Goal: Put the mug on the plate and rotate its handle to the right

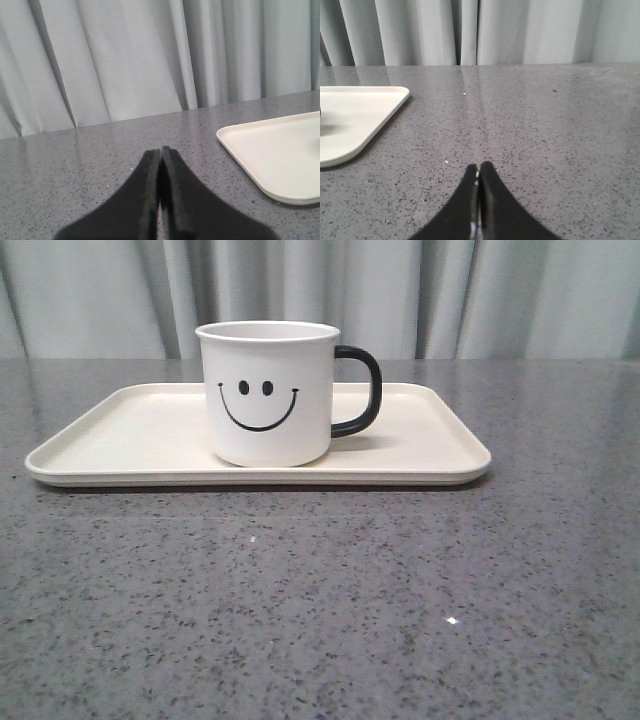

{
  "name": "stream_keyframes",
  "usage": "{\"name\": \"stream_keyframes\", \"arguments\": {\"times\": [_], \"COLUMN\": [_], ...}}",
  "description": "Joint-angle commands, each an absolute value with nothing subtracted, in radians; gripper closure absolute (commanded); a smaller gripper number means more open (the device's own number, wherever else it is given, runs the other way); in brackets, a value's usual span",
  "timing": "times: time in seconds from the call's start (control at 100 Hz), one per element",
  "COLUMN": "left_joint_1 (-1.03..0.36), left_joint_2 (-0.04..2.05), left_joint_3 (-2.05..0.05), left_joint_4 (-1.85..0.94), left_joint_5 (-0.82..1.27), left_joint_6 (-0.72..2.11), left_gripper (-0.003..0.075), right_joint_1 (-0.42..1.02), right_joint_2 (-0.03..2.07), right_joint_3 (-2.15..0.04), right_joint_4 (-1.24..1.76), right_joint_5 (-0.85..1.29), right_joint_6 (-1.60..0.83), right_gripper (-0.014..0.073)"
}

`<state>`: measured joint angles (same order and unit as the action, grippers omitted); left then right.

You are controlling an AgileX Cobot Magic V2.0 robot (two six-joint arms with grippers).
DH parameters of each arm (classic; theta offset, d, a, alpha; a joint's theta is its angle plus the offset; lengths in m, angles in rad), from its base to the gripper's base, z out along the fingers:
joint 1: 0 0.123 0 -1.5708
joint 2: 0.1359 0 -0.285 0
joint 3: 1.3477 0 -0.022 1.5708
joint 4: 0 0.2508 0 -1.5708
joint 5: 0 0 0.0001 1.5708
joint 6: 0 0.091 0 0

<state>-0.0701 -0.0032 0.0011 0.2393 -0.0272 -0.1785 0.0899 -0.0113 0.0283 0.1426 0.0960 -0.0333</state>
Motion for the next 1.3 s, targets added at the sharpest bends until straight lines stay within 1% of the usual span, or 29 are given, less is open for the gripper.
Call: {"name": "stream_keyframes", "arguments": {"times": [0.0,1.12,1.29], "left_joint_1": [-0.068,-0.068,-0.068], "left_joint_2": [-0.034,-0.034,-0.034], "left_joint_3": [0.010,0.010,0.010], "left_joint_4": [0.233,0.233,0.233], "left_joint_5": [-0.102,-0.102,-0.102], "left_joint_6": [-0.184,-0.184,-0.184], "left_gripper": [0.0740,0.0740,0.0740], "right_joint_1": [0.086,0.086,0.086], "right_joint_2": [-0.026,-0.026,-0.026], "right_joint_3": [0.028,0.028,0.028], "right_joint_4": [0.131,0.084,0.084], "right_joint_5": [0.012,0.005,-0.054], "right_joint_6": [-0.031,-0.009,-0.010], "right_gripper": [0.0705,0.0705,0.0705]}}
